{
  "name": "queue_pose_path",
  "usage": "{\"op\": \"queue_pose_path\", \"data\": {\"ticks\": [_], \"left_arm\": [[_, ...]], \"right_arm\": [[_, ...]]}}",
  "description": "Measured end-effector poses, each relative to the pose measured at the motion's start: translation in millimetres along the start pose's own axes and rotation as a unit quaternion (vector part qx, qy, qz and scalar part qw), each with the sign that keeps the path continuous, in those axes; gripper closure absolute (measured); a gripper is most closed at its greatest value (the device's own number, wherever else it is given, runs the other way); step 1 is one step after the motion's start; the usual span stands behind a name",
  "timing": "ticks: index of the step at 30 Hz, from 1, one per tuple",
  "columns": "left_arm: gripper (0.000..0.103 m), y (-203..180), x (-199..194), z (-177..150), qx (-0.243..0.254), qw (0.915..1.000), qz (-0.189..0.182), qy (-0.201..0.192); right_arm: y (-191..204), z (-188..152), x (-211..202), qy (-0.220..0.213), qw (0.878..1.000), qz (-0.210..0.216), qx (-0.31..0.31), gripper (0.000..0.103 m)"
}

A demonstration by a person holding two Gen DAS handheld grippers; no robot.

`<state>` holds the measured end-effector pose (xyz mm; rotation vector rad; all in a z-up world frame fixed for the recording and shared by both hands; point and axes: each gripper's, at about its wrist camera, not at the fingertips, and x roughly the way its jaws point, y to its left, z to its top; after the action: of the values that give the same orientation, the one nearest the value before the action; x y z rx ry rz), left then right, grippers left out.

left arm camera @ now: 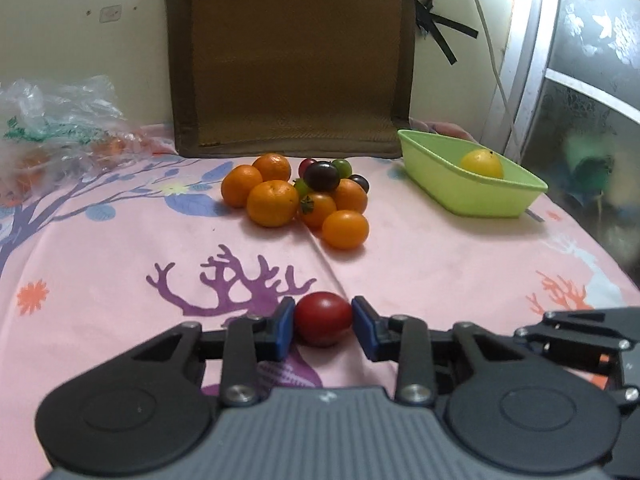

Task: Organize fruits
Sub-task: 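Grasp the red cherry tomato with the left gripper while the right grasps the dark purple tomato, then carry both tomatoes to the green basket and open both grippers over it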

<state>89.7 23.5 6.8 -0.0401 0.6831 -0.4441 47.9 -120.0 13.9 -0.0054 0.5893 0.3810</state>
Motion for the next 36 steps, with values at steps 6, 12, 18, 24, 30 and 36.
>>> {"op": "queue_pose_path", "data": {"ticks": [6,12,18,24,30,36], "left_arm": [[0.072,-26.2,-5.9,11.9,0.005,0.9993,-0.037,-0.007],[0.072,-82.2,8.8,16.9,0.041,0.9947,-0.093,0.014],[0.072,-154.2,23.3,8.0,0.103,0.9816,-0.157,0.035],[0.072,-188.6,28.8,-7.5,0.147,0.9776,-0.148,0.027],[0.067,-190.7,25.3,-12.2,0.147,0.9804,-0.130,0.016],[0.072,-191.4,25.1,-12.0,0.156,0.9796,-0.126,0.016]], "right_arm": [[-22.0,-5.8,-19.2,-0.020,0.999,-0.029,0.012,0.075],[-75.8,-26.8,-65.1,-0.033,0.992,-0.110,0.054,0.075],[-117.2,-54.7,-107.6,-0.037,0.977,-0.193,0.081,0.075],[-130.6,-71.3,-120.5,-0.057,0.976,-0.188,0.097,0.075],[-131.5,-74.6,-122.4,-0.070,0.976,-0.184,0.088,0.074],[-128.7,-73.6,-124.5,-0.068,0.978,-0.181,0.074,0.075]]}}
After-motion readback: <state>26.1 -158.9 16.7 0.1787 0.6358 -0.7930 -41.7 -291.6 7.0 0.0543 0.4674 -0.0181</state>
